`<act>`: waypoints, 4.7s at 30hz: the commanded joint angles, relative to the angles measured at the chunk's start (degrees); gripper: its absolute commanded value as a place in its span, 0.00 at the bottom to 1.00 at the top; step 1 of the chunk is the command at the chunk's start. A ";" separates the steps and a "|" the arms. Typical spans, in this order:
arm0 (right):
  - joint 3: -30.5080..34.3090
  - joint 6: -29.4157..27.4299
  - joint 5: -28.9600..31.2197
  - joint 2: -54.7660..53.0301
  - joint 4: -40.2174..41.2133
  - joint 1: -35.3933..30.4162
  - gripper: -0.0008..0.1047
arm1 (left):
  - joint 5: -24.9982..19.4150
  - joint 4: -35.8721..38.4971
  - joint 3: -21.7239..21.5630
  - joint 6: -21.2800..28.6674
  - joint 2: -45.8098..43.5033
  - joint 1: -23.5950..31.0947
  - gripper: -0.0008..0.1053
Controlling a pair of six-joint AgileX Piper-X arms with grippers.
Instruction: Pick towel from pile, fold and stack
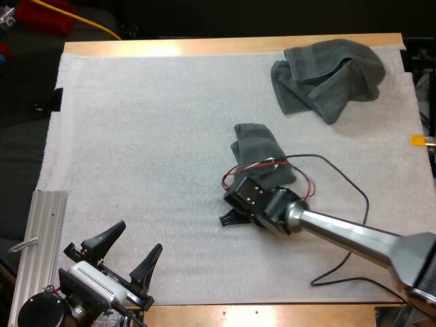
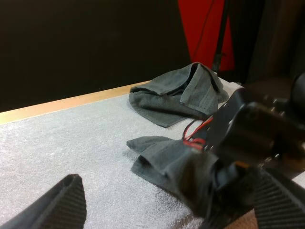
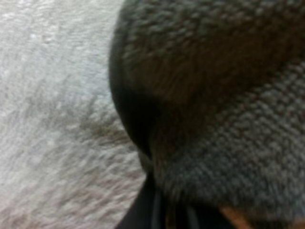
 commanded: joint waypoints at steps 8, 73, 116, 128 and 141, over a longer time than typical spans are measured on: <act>-0.15 -8.87 4.33 -6.16 13.94 -0.01 0.02 | 0.34 -0.79 -0.14 -0.32 -7.54 0.01 0.67; 9.44 -6.41 -15.97 -10.24 16.95 -9.39 0.50 | 0.34 -0.79 -0.14 -1.58 -7.54 -1.78 0.67; 11.84 -0.90 -3.06 -6.61 4.60 -9.39 0.04 | 0.34 -0.79 -0.14 -1.58 -7.54 -1.78 0.67; 11.84 -4.11 -0.50 -12.42 4.56 -9.39 0.02 | 0.34 -0.79 -0.14 -1.58 -7.54 -1.78 0.67; 11.84 -3.72 -4.59 -13.77 5.09 -9.39 0.14 | 0.34 -0.79 -0.14 -1.58 -7.54 -1.78 0.67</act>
